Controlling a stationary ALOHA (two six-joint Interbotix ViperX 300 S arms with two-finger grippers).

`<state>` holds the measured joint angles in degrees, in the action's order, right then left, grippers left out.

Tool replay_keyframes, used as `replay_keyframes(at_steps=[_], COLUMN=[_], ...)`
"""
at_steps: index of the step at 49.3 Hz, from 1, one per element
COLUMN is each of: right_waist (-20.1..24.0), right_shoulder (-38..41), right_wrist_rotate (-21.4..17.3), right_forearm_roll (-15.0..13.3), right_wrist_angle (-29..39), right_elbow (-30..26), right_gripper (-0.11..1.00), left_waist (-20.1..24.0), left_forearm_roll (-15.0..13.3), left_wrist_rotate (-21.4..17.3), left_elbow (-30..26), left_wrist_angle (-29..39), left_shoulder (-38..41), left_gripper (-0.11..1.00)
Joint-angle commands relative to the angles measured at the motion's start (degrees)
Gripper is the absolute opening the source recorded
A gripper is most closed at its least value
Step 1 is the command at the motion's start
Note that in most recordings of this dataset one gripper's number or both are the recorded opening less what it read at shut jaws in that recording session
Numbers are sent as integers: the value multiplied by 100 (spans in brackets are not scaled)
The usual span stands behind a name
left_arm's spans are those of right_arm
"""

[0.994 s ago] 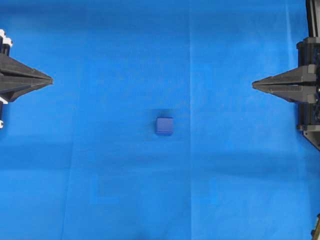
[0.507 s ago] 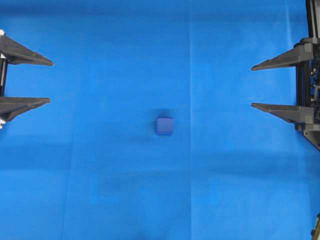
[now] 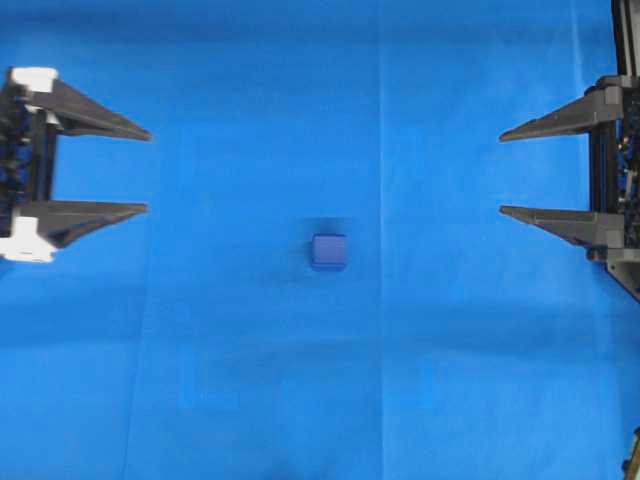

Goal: Handover the blue block to the right arm after grasping it with the left arm, then place it in the designated position.
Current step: 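Open the left gripper and move it toward the blue cube, then rotate the left gripper downward and position it above the cube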

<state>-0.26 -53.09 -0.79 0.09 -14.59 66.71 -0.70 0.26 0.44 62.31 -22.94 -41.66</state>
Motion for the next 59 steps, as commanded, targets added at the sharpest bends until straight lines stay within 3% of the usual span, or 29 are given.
replay_keyframes(at_steps=[1, 10, 35, 47, 59], right_waist=[-18, -18, -18, -9, -9], right_shoulder=[70, 105, 167, 167, 167], right_wrist_rotate=[-9, -9, -9, -9, -9], right_forearm_roll=[18, 18, 26, 18, 26], right_wrist_angle=[-70, -79, -79, -79, -79], right_elbow=[-176, -220, -220, -220, -229], right_gripper=[97, 97, 97, 97, 97], left_waist=[-9, 0, 0, 9, 35], left_forearm_roll=[9, 9, 18, 18, 18], left_wrist_rotate=[-9, -26, -88, -97, -9], left_elbow=[-369, -888, -2856, -3410, -3542], left_wrist_angle=[-343, -668, -598, -167, 299], left_shoulder=[431, 1292, 3445, 3911, 3955], left_gripper=[92, 92, 92, 92, 92])
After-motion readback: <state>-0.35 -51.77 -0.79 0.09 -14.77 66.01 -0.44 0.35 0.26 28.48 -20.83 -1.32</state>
